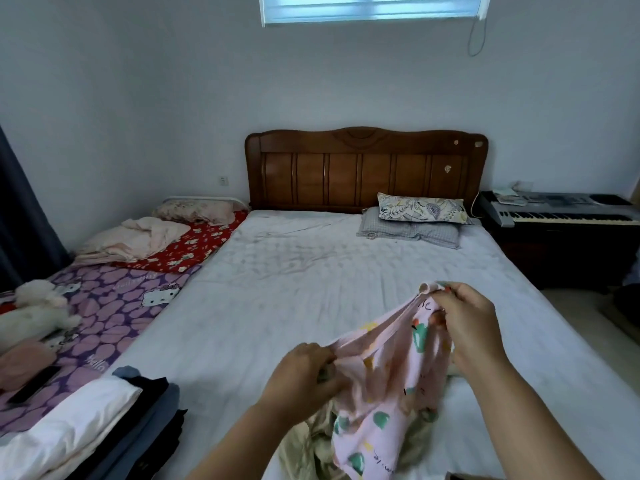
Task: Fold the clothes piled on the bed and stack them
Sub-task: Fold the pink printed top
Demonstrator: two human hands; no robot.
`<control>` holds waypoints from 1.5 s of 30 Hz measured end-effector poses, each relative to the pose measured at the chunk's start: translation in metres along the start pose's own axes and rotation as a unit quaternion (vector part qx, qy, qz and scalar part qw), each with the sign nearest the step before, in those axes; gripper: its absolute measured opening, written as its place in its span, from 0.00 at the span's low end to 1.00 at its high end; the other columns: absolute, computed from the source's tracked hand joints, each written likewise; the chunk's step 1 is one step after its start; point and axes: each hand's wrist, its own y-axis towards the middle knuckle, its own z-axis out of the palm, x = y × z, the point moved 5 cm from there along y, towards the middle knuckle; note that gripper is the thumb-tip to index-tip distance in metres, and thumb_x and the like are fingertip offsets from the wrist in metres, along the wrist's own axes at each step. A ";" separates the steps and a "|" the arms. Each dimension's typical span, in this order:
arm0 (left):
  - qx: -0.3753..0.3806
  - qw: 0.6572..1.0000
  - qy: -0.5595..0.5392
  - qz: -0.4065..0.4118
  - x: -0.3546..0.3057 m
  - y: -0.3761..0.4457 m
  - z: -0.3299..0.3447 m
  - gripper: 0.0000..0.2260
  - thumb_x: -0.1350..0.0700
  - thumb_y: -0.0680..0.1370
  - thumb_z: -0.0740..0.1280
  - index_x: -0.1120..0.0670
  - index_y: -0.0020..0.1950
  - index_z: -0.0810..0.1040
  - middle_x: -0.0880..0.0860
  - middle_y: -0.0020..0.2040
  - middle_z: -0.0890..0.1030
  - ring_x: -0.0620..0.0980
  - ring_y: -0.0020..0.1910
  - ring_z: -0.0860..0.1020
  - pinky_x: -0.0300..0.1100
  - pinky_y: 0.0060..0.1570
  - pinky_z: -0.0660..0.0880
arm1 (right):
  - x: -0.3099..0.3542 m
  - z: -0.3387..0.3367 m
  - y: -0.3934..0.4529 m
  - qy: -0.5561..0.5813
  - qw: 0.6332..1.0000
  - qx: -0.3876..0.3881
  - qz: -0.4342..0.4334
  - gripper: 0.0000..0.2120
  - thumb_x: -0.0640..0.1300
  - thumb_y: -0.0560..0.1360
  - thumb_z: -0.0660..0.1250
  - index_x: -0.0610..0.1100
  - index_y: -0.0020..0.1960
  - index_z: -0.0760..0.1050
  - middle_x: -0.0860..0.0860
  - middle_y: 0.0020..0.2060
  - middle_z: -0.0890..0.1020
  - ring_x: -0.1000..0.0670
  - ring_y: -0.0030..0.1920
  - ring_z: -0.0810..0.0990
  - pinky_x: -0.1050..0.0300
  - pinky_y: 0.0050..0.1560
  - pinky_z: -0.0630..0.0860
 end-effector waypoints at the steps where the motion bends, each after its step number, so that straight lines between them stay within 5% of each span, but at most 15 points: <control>1: 0.016 0.998 -0.035 -0.043 0.002 0.001 -0.002 0.15 0.43 0.77 0.62 0.51 0.37 0.75 0.51 0.37 0.77 0.50 0.39 0.74 0.39 0.38 0.65 | -0.005 0.000 -0.001 -0.020 1.000 0.008 0.003 0.07 0.34 0.72 0.66 0.45 0.42 0.80 0.48 0.34 0.79 0.50 0.32 0.75 0.57 0.36 0.70; 3: -0.001 0.993 -0.019 -0.113 0.008 0.003 -0.007 0.22 0.42 0.80 0.58 0.53 0.30 0.67 0.53 0.33 0.77 0.51 0.36 0.74 0.43 0.36 0.64 | -0.012 0.003 -0.003 -0.052 0.998 0.030 0.009 0.08 0.33 0.72 0.67 0.45 0.45 0.78 0.47 0.36 0.79 0.49 0.34 0.76 0.57 0.36 0.71; 6: -0.009 0.992 -0.038 -0.122 0.011 0.003 -0.018 0.19 0.47 0.78 0.57 0.54 0.30 0.69 0.51 0.30 0.74 0.51 0.36 0.72 0.43 0.37 0.66 | -0.016 0.001 -0.003 -0.085 0.996 0.030 -0.010 0.10 0.32 0.72 0.66 0.45 0.47 0.78 0.48 0.37 0.80 0.49 0.33 0.77 0.56 0.38 0.73; 8: 0.068 0.991 -0.087 -0.073 0.009 0.003 -0.018 0.14 0.52 0.71 0.55 0.56 0.40 0.78 0.52 0.40 0.78 0.49 0.42 0.74 0.41 0.44 0.71 | -0.010 -0.006 -0.001 -0.094 0.995 0.000 -0.039 0.08 0.34 0.72 0.67 0.46 0.43 0.78 0.48 0.36 0.81 0.49 0.35 0.78 0.57 0.39 0.73; 10: 0.104 0.991 -0.078 -0.028 0.010 0.005 -0.021 0.19 0.54 0.67 0.55 0.55 0.50 0.80 0.51 0.45 0.78 0.49 0.47 0.74 0.39 0.47 0.71 | -0.006 -0.012 0.004 -0.093 0.994 -0.018 -0.052 0.06 0.35 0.72 0.67 0.45 0.41 0.79 0.48 0.34 0.81 0.48 0.35 0.77 0.57 0.39 0.72; 15: 0.033 0.997 -0.009 -0.070 0.019 0.010 -0.028 0.14 0.50 0.66 0.57 0.59 0.35 0.76 0.54 0.33 0.76 0.53 0.36 0.75 0.40 0.33 0.66 | -0.012 -0.015 0.005 -0.097 0.994 -0.010 -0.051 0.06 0.35 0.71 0.67 0.44 0.39 0.79 0.49 0.30 0.79 0.48 0.33 0.74 0.54 0.39 0.70; 19: 0.027 0.981 0.099 -0.167 0.017 0.011 -0.036 0.27 0.37 0.76 0.58 0.56 0.28 0.71 0.53 0.26 0.72 0.50 0.28 0.70 0.43 0.29 0.64 | -0.019 -0.012 0.002 -0.098 0.994 0.009 -0.038 0.06 0.35 0.70 0.67 0.43 0.36 0.78 0.47 0.29 0.78 0.47 0.33 0.74 0.53 0.38 0.70; 24: 0.026 0.972 0.162 -0.167 0.007 0.014 -0.042 0.20 0.39 0.72 0.65 0.51 0.30 0.65 0.48 0.30 0.69 0.48 0.36 0.72 0.37 0.26 0.57 | -0.018 -0.009 0.001 -0.094 0.995 0.009 -0.044 0.06 0.35 0.70 0.68 0.43 0.35 0.78 0.49 0.29 0.79 0.47 0.32 0.76 0.54 0.39 0.72; 27: 0.016 0.972 0.216 -0.095 0.000 0.017 -0.047 0.13 0.41 0.74 0.63 0.48 0.50 0.74 0.46 0.49 0.76 0.49 0.53 0.74 0.35 0.43 0.65 | -0.014 -0.009 0.002 -0.077 0.996 -0.003 -0.052 0.07 0.34 0.71 0.67 0.43 0.36 0.78 0.48 0.29 0.78 0.48 0.31 0.76 0.56 0.38 0.71; 28: 0.034 0.966 0.247 -0.069 -0.001 0.018 -0.045 0.18 0.44 0.75 0.62 0.47 0.64 0.71 0.46 0.59 0.75 0.50 0.60 0.71 0.38 0.56 0.65 | -0.012 -0.009 0.002 -0.076 0.996 -0.007 -0.055 0.07 0.34 0.71 0.67 0.43 0.37 0.78 0.48 0.29 0.78 0.48 0.32 0.76 0.57 0.37 0.70; 30: 0.087 0.956 0.279 -0.033 -0.006 0.018 -0.038 0.23 0.53 0.76 0.60 0.43 0.72 0.64 0.45 0.66 0.72 0.51 0.65 0.68 0.44 0.68 0.56 | -0.010 -0.009 0.001 -0.075 0.995 -0.016 -0.062 0.06 0.35 0.71 0.67 0.43 0.37 0.78 0.47 0.31 0.79 0.47 0.33 0.77 0.57 0.38 0.71; 34: 0.128 0.977 0.097 -0.142 0.001 0.010 -0.027 0.21 0.64 0.71 0.60 0.50 0.62 0.63 0.52 0.53 0.79 0.56 0.52 0.77 0.44 0.46 0.70 | -0.006 -0.003 -0.002 -0.090 0.993 0.009 -0.072 0.06 0.35 0.72 0.67 0.43 0.39 0.78 0.48 0.31 0.78 0.48 0.33 0.76 0.57 0.37 0.71; 39: 0.070 0.962 -0.146 -0.220 0.006 0.004 -0.032 0.11 0.63 0.73 0.63 0.52 0.53 0.68 0.50 0.43 0.78 0.47 0.40 0.76 0.41 0.41 0.76 | -0.005 -0.010 0.001 -0.105 0.991 0.015 -0.077 0.04 0.38 0.72 0.68 0.44 0.39 0.78 0.48 0.31 0.79 0.48 0.34 0.75 0.55 0.38 0.71; 43: 0.123 0.946 -0.188 -0.234 0.002 0.005 -0.034 0.14 0.66 0.71 0.64 0.52 0.53 0.72 0.52 0.51 0.73 0.44 0.40 0.73 0.30 0.30 0.72 | -0.006 -0.011 0.000 -0.115 0.990 0.014 -0.078 0.05 0.37 0.73 0.68 0.45 0.40 0.78 0.49 0.34 0.80 0.48 0.36 0.76 0.55 0.40 0.73; 45: 0.167 0.953 -0.110 -0.229 0.003 0.003 -0.034 0.16 0.64 0.72 0.63 0.50 0.57 0.71 0.51 0.56 0.70 0.47 0.47 0.73 0.34 0.36 0.74 | -0.005 -0.014 -0.002 -0.106 0.991 -0.010 -0.084 0.07 0.36 0.73 0.67 0.46 0.40 0.78 0.49 0.36 0.81 0.47 0.39 0.78 0.56 0.40 0.72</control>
